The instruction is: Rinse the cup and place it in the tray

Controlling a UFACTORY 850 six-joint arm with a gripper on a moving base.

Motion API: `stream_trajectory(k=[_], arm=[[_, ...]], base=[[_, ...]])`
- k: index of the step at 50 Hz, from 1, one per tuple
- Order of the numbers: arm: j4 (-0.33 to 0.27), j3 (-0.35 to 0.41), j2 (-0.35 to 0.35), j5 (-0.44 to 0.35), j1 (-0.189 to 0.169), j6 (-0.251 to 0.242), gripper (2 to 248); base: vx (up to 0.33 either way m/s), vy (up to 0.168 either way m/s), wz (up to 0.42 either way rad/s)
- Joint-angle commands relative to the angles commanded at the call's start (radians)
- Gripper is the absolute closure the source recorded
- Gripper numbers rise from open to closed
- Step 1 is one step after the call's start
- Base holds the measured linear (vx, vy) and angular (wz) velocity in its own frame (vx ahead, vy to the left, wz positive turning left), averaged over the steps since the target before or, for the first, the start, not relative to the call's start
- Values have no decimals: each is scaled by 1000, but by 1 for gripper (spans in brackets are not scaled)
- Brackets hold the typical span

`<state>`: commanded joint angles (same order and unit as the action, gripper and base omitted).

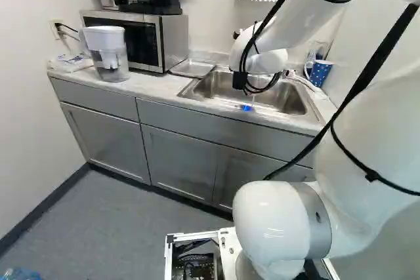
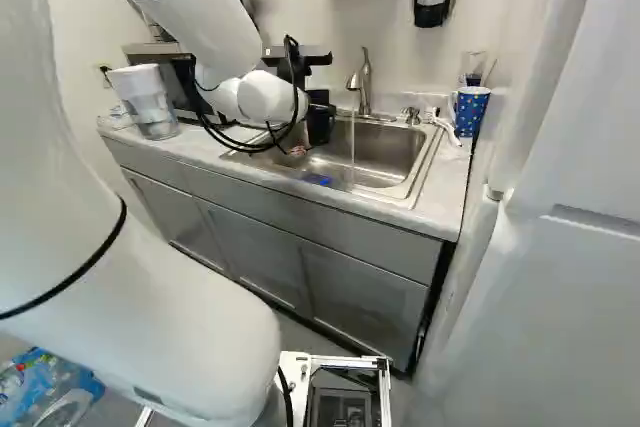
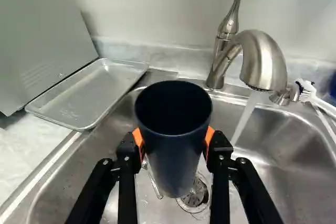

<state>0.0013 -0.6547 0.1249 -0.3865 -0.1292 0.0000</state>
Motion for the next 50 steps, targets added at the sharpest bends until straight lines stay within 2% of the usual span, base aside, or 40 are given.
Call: stream_trajectory(k=[21,50], arm=[[0,-3,-54,-6,-43,0,125],[0,-10,-129,-88,-135,0,125]], base=[[0,0,0],[0,0,0]])
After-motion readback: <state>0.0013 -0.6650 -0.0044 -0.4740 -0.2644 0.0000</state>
